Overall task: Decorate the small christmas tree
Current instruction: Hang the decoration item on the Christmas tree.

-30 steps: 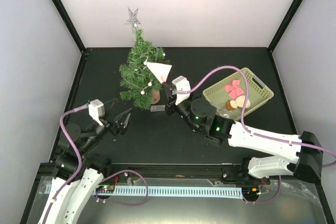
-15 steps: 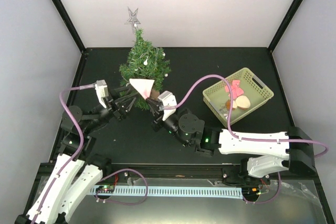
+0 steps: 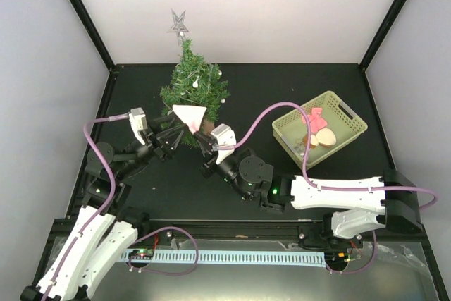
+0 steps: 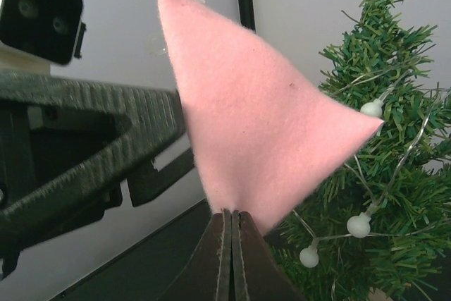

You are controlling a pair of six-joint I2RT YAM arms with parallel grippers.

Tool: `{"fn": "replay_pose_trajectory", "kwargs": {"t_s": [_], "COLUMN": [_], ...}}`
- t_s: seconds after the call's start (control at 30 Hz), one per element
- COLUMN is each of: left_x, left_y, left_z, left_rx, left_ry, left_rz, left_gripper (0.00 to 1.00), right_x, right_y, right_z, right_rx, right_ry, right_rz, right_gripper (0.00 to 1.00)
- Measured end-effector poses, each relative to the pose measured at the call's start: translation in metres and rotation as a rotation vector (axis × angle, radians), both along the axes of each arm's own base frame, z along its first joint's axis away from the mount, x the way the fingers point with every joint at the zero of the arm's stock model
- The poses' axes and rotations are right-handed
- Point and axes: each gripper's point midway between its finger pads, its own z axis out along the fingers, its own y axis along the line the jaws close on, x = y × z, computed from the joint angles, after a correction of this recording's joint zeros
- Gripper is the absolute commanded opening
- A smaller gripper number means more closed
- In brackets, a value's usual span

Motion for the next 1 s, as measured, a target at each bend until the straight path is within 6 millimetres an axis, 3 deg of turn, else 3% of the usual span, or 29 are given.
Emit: {"fn": "replay_pose_trajectory", "kwargs": {"t_s": [0.13,0.27,0.3,0.37,0.43,0.57,0.67,0.77,0.9,1.0], "left_x": [0.004,0.005,0.005,0.005,0.005,0.005,0.004,0.003,0.002,0.001], "left_y": [0.001,0.001,0.001,0.001,0.000,-0.002,-0.003,-0.004,-0.005,-0.006], "left_z": [-0.010,-0.012,-0.010,-0.009,-0.009,-0.012,-0.012,-0.013,-0.014,-0.014], "left_rx": [0.003,0.002,-0.001,-0.007,-0.009,-0.004,-0.001,0.001,0.001,-0.001], "left_ry": [0.024,0.025,0.021,0.016,0.014,0.017,0.012,0.009,0.009,0.012], "left_rz": [0.017,0.018,0.017,0.013,0.008,-0.003,-0.011,-0.022,-0.032,-0.038], "left_gripper": [0.70,0.58,0.54,0.33,0.19,0.11,0.11,0.26,0.36,0.38], "right_x": [0.002,0.002,0.002,0.001,0.001,0.000,-0.001,-0.001,-0.002,-0.002], "right_y": [-0.001,0.001,0.001,0.002,0.005,0.007,0.008,0.008,0.008,0.008], "right_z": [0.001,0.001,0.001,0.000,-0.003,-0.005,-0.005,-0.005,-0.003,-0.001], "right_rx": [0.002,0.001,0.000,-0.001,-0.006,-0.013,-0.016,-0.020,-0.019,-0.012], "right_ry": [-0.005,-0.007,-0.007,-0.008,-0.007,-0.009,-0.013,-0.018,-0.025,-0.030], "right_rz": [-0.017,-0.017,-0.015,-0.013,-0.010,-0.001,0.006,0.007,0.008,0.008], "right_gripper": [0.01,0.01,0.01,0.01,0.01,0.01,0.01,0.01,0.01,0.01]}}
